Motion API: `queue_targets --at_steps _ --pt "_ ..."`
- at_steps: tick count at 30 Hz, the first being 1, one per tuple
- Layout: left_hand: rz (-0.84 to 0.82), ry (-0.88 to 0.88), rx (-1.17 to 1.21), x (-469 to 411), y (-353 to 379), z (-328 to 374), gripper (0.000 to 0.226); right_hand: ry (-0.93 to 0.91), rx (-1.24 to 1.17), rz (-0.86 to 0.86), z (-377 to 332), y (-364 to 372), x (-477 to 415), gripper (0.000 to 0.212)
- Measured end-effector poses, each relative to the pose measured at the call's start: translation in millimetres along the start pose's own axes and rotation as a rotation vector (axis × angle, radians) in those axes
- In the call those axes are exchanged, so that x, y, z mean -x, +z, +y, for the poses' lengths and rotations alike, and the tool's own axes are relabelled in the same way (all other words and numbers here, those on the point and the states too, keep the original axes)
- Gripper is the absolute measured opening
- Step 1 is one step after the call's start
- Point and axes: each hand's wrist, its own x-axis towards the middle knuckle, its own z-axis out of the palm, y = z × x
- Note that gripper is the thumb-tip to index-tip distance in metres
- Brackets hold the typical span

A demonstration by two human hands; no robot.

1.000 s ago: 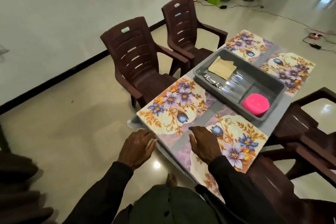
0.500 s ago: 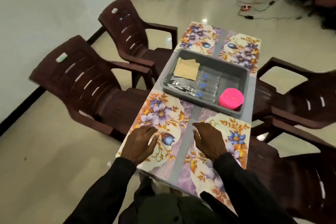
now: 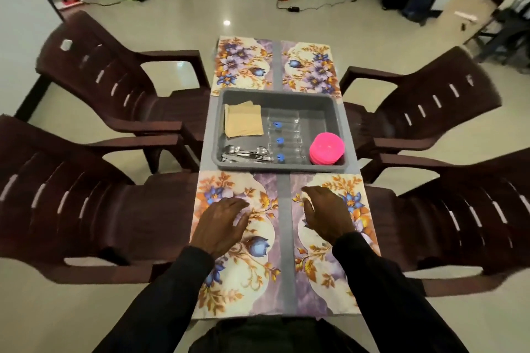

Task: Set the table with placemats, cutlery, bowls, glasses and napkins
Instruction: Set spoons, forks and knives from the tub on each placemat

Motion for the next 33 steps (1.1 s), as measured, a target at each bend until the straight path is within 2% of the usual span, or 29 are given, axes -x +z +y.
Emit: queue_targets --at_steps 4,14,17,20,23,33 --pt "-0.052 -0.025 0.054 -29 4 -1 0.047 0.032 0.030 0.032 18 -4 -13 0.032" --pt "-0.043 -0.113 0.060 -86 24 25 0.033 0.047 -0.011 -0.019 87 -8 -67 0.032" --pt "-0.079 -0.239 0.143 -102 36 33 0.038 0.028 -0.002 -0.017 107 -8 -89 0.031" --pt "-0.048 -0.339 0.304 -117 47 45 0.040 0.011 0.010 -0.040 126 -7 -113 0.036" --pt "-0.052 -0.382 0.410 -131 62 51 0.023 -0.004 0.017 -0.070 145 -4 -137 0.039" --pt "-0.064 -0.465 0.384 -162 84 45 0.018 -0.009 0.033 -0.096 186 5 -209 0.035"
